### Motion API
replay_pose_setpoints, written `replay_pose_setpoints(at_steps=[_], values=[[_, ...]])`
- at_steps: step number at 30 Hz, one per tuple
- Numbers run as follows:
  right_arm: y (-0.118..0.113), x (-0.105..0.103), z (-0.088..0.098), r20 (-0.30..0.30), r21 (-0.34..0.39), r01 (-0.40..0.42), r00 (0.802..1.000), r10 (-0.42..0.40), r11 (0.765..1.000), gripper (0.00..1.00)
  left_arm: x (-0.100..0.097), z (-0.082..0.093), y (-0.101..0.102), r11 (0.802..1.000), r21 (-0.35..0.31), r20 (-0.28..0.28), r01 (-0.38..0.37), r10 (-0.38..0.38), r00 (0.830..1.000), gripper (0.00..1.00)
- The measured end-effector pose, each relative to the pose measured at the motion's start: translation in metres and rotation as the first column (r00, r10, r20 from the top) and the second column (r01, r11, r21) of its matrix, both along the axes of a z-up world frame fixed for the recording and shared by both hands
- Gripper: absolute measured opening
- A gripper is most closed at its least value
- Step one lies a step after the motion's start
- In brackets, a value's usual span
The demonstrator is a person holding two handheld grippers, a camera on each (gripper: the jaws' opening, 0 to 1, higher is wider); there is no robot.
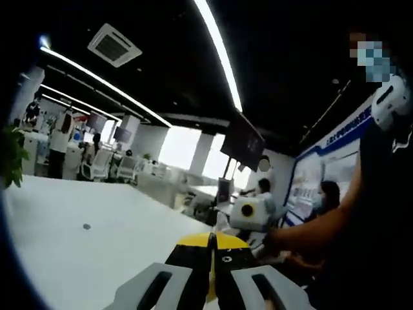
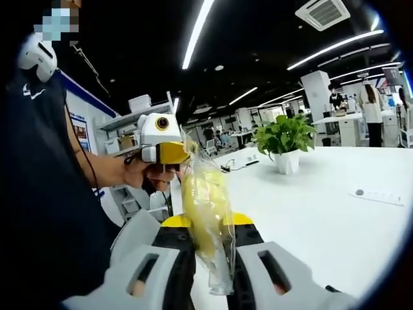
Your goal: Compare the silicone blocks by pressing each to a similar depth, holding the contact briefly, and releasing to observe deformation and rebound differences across the visible hardness samples.
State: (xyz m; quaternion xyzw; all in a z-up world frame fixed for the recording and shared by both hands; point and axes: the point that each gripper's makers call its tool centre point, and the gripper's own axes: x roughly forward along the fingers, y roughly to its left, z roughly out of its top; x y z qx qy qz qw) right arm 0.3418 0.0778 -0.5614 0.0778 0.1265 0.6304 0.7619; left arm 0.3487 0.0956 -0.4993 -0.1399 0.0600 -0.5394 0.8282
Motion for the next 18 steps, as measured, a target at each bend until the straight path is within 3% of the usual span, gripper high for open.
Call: replay_pose_setpoints(at_steps=[12, 15, 18], values=[[0.0026, -0.005, -0.0054, -0.053, -0.025, -0.013, 0.999, 0.011, 1.0, 0.05, 0.0028, -0.006, 0.0035, 1.0, -0.006, -0.038, -0.02, 0.02, 0.999, 0.0], [0.003, -0.0064, -0.0075, -0.065, -0.032, -0.013, 0.998, 0.011, 0.999, 0.05, 0.0003, -0.0089, 0.0035, 0.999, 0.028, 0.005, -0.016, 0.016, 1.0, 0.0], [0.0034, -0.0082, -0.0066, -0.055, -0.027, -0.014, 0.998, 0.013, 1.0, 0.04, -0.002, -0.0065, 0.0034, 1.0, 0.018, 0.014, -0.009, 0.009, 1.0, 0.0]])
